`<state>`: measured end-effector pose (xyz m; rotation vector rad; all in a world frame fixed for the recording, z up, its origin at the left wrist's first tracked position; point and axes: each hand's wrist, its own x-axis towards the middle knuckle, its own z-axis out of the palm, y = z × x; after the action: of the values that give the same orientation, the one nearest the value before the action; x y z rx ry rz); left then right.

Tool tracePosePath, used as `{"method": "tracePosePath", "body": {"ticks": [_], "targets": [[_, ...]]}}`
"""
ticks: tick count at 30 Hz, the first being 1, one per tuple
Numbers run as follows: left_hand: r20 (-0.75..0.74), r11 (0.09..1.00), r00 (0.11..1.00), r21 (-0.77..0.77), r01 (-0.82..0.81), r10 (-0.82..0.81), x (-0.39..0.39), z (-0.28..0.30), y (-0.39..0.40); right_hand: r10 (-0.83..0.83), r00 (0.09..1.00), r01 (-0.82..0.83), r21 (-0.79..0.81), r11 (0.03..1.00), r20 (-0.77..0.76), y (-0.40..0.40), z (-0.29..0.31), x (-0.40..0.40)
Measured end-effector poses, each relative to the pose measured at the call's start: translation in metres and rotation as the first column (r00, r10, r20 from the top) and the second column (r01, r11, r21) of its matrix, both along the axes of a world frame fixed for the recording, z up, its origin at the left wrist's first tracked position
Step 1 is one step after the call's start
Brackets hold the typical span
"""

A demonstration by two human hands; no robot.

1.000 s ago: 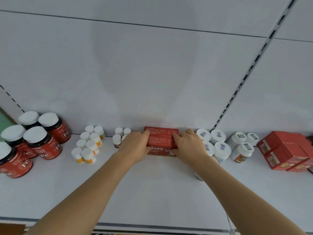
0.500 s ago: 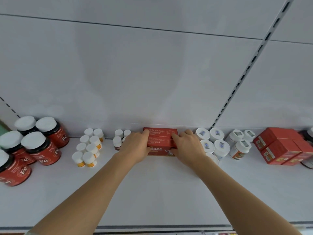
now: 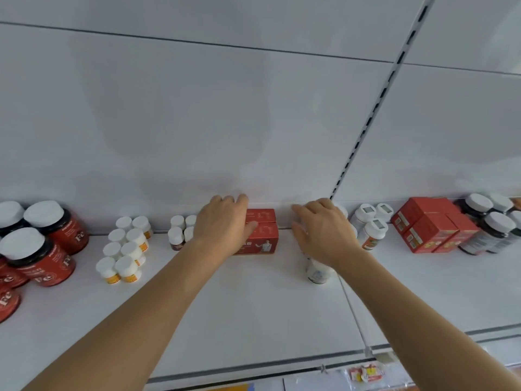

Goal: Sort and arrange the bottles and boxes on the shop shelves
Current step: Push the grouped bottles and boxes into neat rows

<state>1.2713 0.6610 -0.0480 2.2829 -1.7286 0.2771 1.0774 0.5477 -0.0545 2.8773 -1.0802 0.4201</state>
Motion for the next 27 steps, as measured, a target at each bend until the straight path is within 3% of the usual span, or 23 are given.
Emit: {"method": "tracePosePath", "body": {"ticks": [3, 9, 16, 27], "targets": [[-0.062, 0.993, 0.992, -0.043, 0.11, -0.112, -0.032, 0.007, -0.017, -0.069, 0.997, 0.069, 0.018, 0.997, -0.017, -0.017, 0.01, -0.034], [-0.132, 0.986, 0.978, 0.033, 0.165, -0.159, -0.083, -0.002, -0.058, -0.069, 0.983, 0.085, 0.088, 0.993, -0.171, -0.05, 0.012, -0.093], [-0.18, 0.981, 0.983, 0.186, 0.058, -0.024, -0.116, -0.022, -0.09, 0.084, 0.924, -0.06, 0.075, 0.995, -0.374, -0.08, -0.003, -0.104], [-0.216, 0.972, 0.97, 0.227, -0.063, 0.114, -0.133, -0.035, -0.103, 0.207, 0.918, -0.186, 0.093, 0.978, -0.339, -0.095, -0.019, -0.103]]}}
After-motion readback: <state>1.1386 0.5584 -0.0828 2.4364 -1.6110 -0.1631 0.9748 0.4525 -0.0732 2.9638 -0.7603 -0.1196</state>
